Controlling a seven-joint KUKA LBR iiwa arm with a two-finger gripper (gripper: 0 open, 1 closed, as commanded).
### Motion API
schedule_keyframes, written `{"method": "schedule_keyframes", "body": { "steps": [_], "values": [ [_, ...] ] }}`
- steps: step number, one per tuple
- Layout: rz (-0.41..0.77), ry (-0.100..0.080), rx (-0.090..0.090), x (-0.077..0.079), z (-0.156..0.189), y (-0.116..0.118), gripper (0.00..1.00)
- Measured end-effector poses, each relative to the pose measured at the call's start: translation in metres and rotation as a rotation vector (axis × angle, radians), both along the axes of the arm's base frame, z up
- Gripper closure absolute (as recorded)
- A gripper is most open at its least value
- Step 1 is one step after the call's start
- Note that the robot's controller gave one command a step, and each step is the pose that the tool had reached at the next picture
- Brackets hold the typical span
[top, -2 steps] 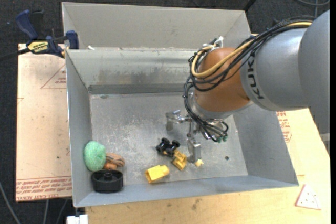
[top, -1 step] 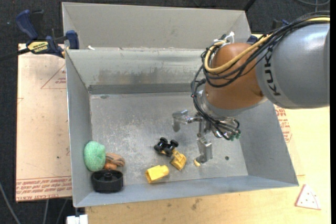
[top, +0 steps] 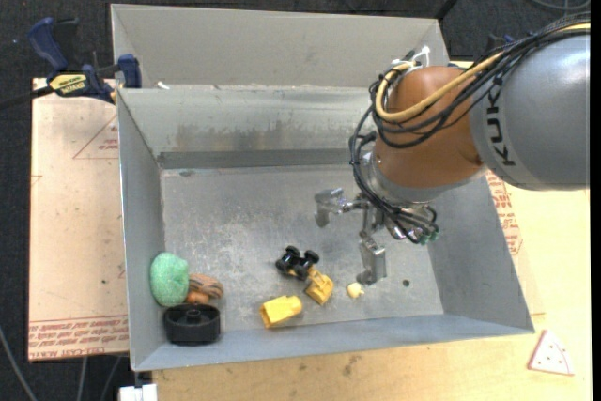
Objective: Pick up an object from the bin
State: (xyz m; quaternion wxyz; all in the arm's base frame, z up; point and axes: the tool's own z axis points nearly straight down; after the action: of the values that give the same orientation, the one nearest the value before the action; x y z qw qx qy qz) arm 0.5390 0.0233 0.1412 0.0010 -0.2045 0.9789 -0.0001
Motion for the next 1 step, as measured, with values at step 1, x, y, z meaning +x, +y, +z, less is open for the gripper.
{"method": "schedule_keyframes", "body": {
  "steps": [1],
  "values": [
    [0.06,-0.007,0.008,0.0185,-0.0403,0.0294,0.0]
  ]
}}
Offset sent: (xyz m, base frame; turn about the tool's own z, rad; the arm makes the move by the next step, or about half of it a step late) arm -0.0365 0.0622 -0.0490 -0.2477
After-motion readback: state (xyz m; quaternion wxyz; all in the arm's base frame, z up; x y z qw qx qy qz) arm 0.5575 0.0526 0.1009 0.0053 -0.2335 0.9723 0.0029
